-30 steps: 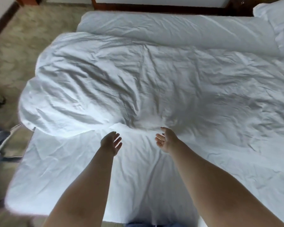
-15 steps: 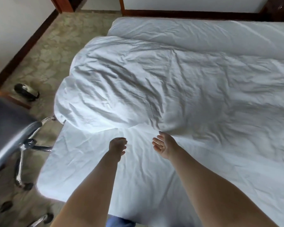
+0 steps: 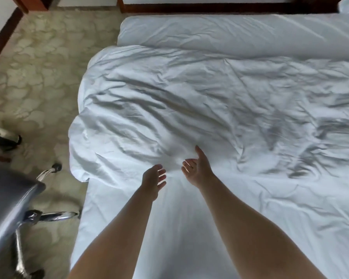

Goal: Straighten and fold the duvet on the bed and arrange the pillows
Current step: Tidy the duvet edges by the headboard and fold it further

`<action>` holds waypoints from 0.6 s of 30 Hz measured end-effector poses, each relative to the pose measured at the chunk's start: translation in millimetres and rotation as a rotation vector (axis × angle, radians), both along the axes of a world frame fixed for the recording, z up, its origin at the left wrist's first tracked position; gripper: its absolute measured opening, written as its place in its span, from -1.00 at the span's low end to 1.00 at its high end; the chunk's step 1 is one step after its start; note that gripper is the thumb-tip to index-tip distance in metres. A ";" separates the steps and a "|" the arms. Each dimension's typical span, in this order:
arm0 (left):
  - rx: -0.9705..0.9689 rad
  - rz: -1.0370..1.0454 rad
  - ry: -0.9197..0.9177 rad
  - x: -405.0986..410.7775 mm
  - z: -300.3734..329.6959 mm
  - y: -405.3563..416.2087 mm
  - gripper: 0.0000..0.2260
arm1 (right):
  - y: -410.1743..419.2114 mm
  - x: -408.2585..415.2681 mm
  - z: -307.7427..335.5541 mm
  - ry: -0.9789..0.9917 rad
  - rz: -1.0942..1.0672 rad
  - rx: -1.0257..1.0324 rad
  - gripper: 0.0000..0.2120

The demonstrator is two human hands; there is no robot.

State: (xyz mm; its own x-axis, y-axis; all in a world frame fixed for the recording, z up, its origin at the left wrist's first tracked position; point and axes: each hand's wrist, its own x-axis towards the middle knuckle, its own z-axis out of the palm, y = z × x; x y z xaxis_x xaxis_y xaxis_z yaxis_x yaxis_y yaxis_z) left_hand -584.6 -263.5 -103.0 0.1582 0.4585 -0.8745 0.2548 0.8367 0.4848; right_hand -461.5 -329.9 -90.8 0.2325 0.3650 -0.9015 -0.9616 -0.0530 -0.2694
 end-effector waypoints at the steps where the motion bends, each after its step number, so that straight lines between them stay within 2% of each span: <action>1: -0.007 0.003 -0.008 1.0 -0.9 8.3 -0.88 | 8.4 2.3 -1.1 0.003 -0.036 0.007 -0.42; 4: -0.035 0.004 -0.050 8.8 -3.0 28.1 -0.80 | 25.1 12.5 -4.2 0.014 -0.129 0.019 -0.43; 7: -0.100 0.009 -0.102 20.6 -7.5 42.5 -0.62 | 36.7 18.7 -5.2 0.043 -0.270 0.031 -0.56; 12: -0.219 0.200 -0.284 41.8 -0.1 63.5 -0.38 | 59.9 28.8 10.4 0.051 -0.378 0.133 -0.67; 14: -0.231 0.316 -0.362 48.4 7.6 79.0 -0.41 | 62.3 31.2 19.2 0.049 -0.440 0.241 -0.81; 17: -0.182 0.401 -0.472 51.1 22.4 106.8 -0.73 | 62.8 28.3 33.8 0.064 -0.480 0.359 -0.83; 18: -0.160 0.413 -0.502 51.8 32.0 115.0 -0.76 | 64.2 28.5 38.9 0.069 -0.472 0.367 -0.84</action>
